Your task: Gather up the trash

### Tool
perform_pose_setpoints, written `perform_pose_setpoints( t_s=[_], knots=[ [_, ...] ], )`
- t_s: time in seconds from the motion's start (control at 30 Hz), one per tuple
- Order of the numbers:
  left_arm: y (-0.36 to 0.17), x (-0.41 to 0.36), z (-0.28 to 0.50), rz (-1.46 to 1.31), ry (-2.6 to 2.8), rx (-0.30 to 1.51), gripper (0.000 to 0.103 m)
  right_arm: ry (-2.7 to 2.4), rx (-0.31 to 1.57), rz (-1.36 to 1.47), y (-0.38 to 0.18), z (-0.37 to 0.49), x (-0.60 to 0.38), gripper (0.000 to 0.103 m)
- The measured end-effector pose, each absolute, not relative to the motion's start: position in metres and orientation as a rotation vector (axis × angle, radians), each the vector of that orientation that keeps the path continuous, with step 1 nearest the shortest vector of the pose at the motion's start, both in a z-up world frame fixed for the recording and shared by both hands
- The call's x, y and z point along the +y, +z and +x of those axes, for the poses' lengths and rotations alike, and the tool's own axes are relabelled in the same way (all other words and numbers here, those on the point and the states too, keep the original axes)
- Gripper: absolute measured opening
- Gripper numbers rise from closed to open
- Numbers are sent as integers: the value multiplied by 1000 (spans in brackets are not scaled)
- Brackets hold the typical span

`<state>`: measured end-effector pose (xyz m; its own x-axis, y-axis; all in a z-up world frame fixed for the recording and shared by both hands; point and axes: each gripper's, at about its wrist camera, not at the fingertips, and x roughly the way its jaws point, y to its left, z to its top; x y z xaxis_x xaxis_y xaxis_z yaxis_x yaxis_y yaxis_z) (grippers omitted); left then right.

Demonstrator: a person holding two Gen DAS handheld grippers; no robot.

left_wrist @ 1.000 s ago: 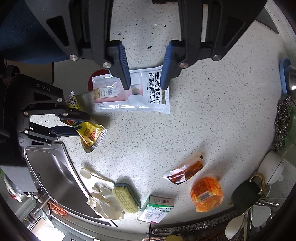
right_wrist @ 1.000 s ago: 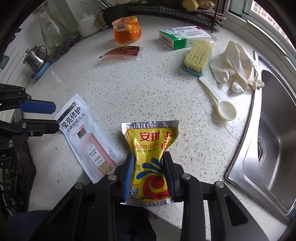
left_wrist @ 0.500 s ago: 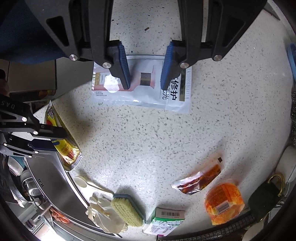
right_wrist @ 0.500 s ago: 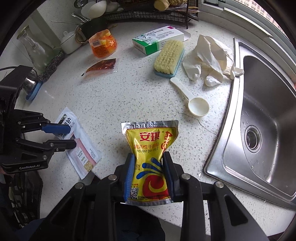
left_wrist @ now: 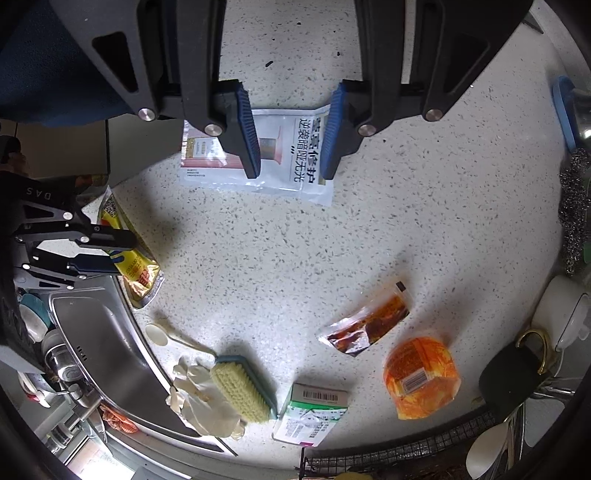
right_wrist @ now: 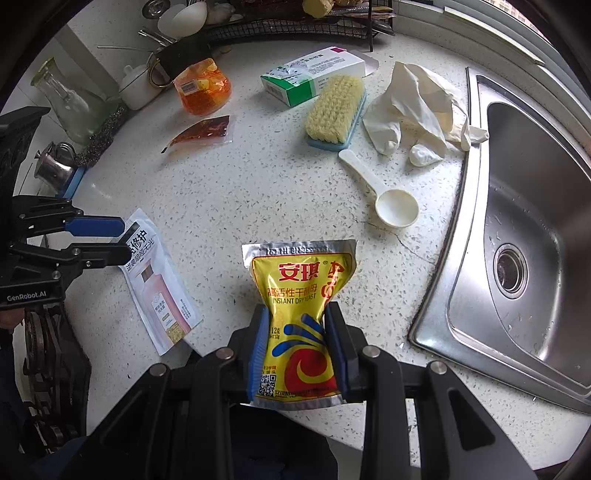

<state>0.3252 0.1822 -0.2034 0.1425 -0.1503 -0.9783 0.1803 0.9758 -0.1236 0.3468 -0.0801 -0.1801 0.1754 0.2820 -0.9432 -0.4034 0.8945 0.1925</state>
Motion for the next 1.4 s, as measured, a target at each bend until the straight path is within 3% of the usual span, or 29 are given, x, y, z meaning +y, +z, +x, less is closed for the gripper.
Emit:
perform_pose_setpoints(
  t_s=[0.23, 0.53, 0.83, 0.93, 1.03, 1.4],
  knots=[
    [-207, 198, 329, 51, -207, 1416, 31, 495, 1316, -115, -182, 349, -79, 28],
    [-171, 209, 327, 53, -244, 1354, 31, 510, 1329, -109, -183, 351, -78, 29],
    [-197, 233, 332, 72, -169, 1410, 31, 516, 1331, -122, -183, 354, -74, 29],
    [-204, 233, 332, 64, -193, 1423, 26, 515, 1337, -122, -183, 353, -75, 29],
    [-211, 232, 331, 50, -207, 1438, 14, 517, 1339, -128, -184, 354, -74, 29],
    [-217, 212, 322, 38, -227, 1431, 0, 533, 1317, -130, -180, 351, -76, 29]
  ],
)
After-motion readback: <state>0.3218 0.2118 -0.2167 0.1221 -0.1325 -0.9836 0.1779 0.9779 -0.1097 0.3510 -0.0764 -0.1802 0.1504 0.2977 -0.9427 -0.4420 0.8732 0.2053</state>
